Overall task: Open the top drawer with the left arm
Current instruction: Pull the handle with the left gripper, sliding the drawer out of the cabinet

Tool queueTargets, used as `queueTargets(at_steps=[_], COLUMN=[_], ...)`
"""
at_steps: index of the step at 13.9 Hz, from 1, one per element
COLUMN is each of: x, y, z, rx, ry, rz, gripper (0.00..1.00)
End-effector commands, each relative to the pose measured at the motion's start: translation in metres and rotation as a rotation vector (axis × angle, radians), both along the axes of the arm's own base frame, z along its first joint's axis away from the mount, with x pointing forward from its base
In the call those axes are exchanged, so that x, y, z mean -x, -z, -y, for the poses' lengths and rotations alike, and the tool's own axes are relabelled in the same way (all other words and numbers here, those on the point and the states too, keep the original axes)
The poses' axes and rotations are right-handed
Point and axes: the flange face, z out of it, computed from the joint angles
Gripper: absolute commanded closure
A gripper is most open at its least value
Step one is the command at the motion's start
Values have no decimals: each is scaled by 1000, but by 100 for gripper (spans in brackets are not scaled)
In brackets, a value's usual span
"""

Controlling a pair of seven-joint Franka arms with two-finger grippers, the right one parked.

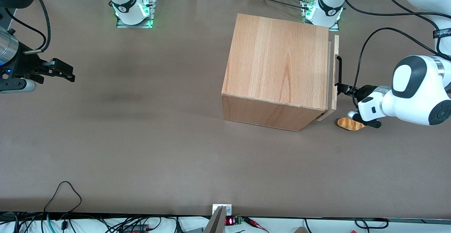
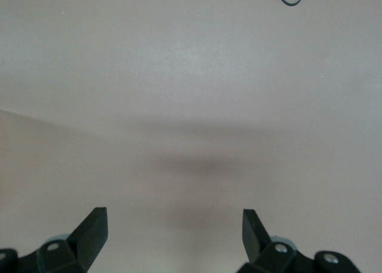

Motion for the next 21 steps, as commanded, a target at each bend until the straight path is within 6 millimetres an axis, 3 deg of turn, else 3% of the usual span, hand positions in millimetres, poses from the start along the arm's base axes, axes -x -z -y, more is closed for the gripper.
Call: queueTargets(at_steps=[1,7,11,21], x=[-10,-10,-11,-6], y=[-11,-12,-6,13], z=[-21,-62,-103,-144], rx=[-35,-17,8,33], ry=[42,49,41,25], rz=[80,99,134,133], gripper=[0,0,0,0])
